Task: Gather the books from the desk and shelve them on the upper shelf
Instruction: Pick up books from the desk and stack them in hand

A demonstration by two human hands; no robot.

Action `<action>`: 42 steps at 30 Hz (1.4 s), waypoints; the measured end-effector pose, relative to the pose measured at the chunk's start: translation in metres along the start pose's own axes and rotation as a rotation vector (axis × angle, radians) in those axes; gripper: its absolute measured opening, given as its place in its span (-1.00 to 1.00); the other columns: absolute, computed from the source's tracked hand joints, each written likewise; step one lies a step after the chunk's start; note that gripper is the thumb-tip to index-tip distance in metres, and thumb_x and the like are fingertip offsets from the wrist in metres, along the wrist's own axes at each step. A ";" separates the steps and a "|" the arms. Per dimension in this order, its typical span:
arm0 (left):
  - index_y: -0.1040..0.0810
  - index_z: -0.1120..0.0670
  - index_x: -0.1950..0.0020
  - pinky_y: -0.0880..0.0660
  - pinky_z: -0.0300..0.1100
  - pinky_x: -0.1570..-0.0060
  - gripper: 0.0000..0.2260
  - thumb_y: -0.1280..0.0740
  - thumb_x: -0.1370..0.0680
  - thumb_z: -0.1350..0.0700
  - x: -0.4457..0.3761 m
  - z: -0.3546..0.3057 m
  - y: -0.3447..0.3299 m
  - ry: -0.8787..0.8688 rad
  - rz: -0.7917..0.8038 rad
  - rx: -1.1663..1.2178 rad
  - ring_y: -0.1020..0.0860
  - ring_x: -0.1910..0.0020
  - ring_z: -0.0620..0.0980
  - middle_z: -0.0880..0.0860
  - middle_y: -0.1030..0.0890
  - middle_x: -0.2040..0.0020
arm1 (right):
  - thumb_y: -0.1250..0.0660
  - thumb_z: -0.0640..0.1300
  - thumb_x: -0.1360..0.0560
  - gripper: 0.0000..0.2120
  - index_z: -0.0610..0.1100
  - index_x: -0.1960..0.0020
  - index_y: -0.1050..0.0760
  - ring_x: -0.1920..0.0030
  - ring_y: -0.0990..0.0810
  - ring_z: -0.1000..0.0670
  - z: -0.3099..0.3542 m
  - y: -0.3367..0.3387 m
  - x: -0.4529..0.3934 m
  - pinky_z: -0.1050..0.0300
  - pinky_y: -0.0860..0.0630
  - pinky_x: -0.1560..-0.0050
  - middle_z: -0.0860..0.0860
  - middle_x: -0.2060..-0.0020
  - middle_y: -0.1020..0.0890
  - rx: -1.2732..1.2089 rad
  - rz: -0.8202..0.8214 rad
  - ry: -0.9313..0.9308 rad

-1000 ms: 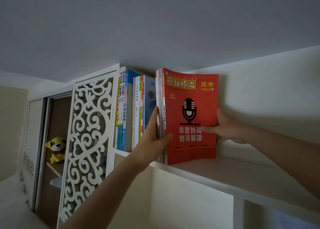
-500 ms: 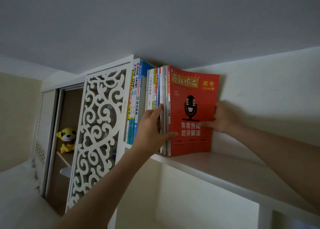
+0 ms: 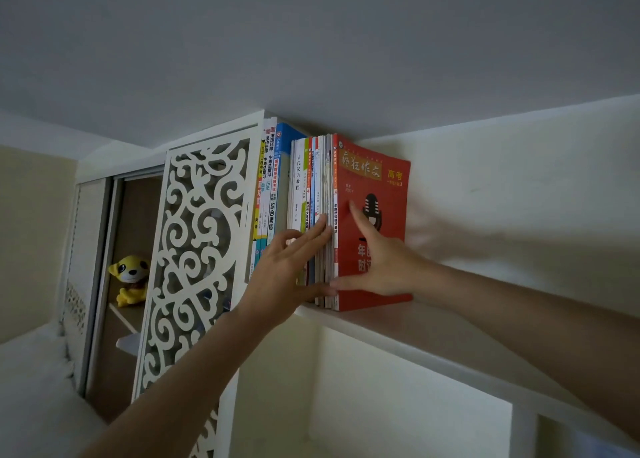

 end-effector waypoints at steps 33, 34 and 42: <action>-0.46 0.09 -0.31 -0.46 0.00 -0.19 -0.71 -0.23 -0.60 0.07 0.453 -0.541 -0.255 0.065 1.510 0.693 -0.50 -0.20 0.09 0.09 -0.53 -0.25 | -0.22 -0.09 -0.56 -0.84 -0.14 0.10 -0.53 0.23 -0.55 -0.01 -0.198 -0.116 0.790 0.24 -0.45 0.22 0.07 0.31 -0.50 0.119 0.431 -1.140; -0.42 0.08 -0.31 -0.48 0.02 -0.18 -0.69 -0.25 -0.59 0.05 0.482 -0.548 -0.269 0.117 1.561 0.679 -0.50 -0.19 0.10 0.11 -0.53 -0.25 | -0.22 -0.09 -0.57 -0.86 -0.08 0.11 -0.51 0.17 -0.58 0.02 -0.196 -0.127 0.822 0.27 -0.47 0.17 0.10 0.28 -0.51 0.064 0.420 -1.199; -0.12 0.12 -0.51 -0.20 0.07 -0.43 -0.35 -0.27 -0.55 -0.16 0.554 -0.583 -0.334 0.352 1.610 0.613 -0.21 -0.45 0.19 0.16 -0.24 -0.47 | -0.27 0.18 -0.53 -0.48 0.06 -0.43 -0.30 -0.30 -0.43 0.01 -0.198 -0.174 0.924 0.06 -0.40 -0.34 0.03 -0.38 -0.39 0.049 0.264 -1.587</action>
Point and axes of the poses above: each hand's wrist, its own x-axis away from the middle knuckle, its own y-axis out of the back of the hand, z = x × y, the point moved 9 cm from there along -x, towards the middle knuckle
